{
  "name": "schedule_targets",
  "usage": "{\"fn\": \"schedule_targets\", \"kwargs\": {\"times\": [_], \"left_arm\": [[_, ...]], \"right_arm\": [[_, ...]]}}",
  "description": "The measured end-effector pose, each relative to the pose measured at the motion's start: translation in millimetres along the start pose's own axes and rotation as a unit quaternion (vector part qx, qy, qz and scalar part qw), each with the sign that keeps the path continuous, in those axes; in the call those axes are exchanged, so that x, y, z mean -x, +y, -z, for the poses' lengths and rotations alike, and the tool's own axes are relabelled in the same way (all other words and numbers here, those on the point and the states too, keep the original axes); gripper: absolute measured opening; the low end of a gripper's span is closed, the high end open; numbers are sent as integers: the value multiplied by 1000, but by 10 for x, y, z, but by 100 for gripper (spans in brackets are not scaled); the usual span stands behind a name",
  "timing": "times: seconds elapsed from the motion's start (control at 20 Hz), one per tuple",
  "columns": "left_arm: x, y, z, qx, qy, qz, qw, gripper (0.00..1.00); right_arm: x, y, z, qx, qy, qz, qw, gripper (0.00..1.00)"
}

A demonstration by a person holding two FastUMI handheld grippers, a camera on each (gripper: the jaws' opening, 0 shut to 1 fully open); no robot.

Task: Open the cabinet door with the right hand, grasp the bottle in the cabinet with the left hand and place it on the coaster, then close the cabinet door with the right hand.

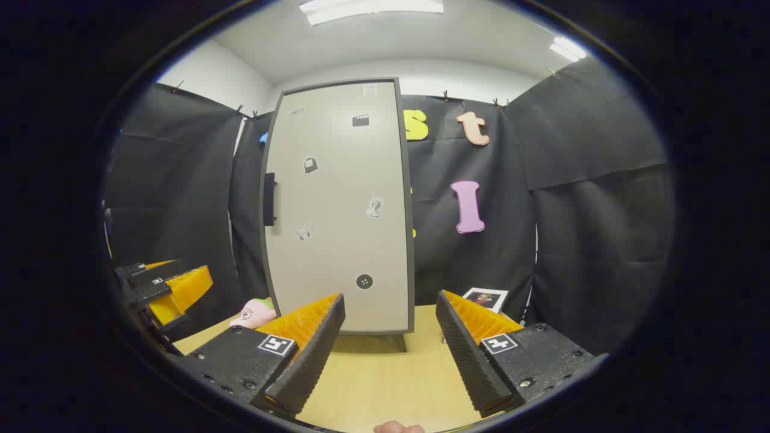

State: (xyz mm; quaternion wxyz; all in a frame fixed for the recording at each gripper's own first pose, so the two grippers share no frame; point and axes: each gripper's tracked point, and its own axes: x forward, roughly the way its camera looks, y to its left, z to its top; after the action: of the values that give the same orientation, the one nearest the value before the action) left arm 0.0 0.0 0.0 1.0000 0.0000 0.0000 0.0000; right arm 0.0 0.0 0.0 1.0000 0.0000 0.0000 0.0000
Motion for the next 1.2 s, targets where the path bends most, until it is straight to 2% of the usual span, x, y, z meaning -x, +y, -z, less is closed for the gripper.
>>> {"fn": "schedule_targets", "kwargs": {"times": [1.0, 1.2], "left_arm": [[91, 26, -83, 6, -13, -9, 1000, 94], [125, 40, -57, 2, -9, -13, 1000, 95]], "right_arm": [[110, 36, -154, 3, -20, -8, 1000, 98], [68, 74, -180, 5, -18, -19, 1000, 98]]}}
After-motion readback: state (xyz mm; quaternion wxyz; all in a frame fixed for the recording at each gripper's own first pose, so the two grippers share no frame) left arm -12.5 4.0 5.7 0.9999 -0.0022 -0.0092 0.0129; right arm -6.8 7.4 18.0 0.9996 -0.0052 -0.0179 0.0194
